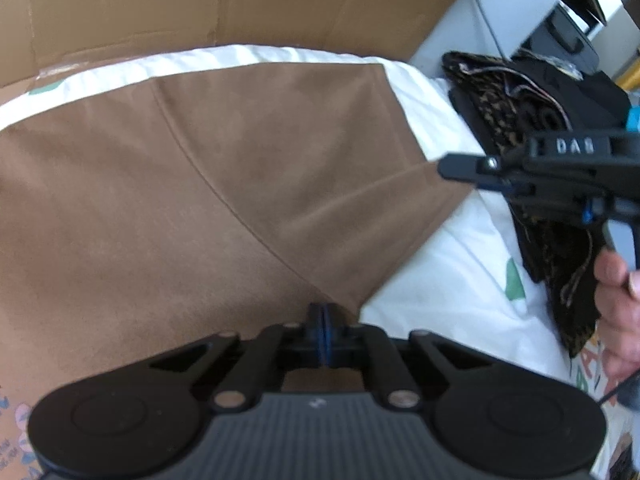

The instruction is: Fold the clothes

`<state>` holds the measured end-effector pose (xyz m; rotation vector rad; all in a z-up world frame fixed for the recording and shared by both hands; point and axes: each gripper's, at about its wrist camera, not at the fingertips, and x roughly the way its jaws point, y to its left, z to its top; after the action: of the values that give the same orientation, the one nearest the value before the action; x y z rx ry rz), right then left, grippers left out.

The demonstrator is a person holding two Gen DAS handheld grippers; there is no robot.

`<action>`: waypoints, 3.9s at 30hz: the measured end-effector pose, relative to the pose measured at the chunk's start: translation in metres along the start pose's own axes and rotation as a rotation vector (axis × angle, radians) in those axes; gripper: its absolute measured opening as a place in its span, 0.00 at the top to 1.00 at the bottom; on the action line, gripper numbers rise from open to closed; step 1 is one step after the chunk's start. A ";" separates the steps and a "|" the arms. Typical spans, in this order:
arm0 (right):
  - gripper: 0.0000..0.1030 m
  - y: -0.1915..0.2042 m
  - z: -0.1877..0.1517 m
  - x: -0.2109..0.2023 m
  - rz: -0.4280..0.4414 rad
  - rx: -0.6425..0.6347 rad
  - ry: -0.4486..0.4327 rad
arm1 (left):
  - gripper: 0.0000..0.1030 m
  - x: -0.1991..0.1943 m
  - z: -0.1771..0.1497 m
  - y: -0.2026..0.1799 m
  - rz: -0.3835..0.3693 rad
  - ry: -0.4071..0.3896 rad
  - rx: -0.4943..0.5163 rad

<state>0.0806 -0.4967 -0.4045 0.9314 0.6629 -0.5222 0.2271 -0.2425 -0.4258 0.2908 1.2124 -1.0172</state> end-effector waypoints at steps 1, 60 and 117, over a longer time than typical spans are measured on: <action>0.96 -0.001 -0.001 0.001 0.001 0.007 -0.001 | 0.98 0.000 0.001 0.001 -0.003 0.002 -0.014; 0.92 0.064 -0.059 -0.028 0.356 -0.058 0.151 | 0.71 -0.020 -0.055 0.064 -0.266 -0.062 -0.699; 0.85 0.058 -0.097 0.027 0.019 -0.398 0.146 | 0.95 -0.102 -0.022 0.014 0.048 -0.249 -0.114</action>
<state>0.1092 -0.3879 -0.4335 0.6026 0.8528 -0.2908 0.2243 -0.1701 -0.3490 0.0994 1.0281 -0.9099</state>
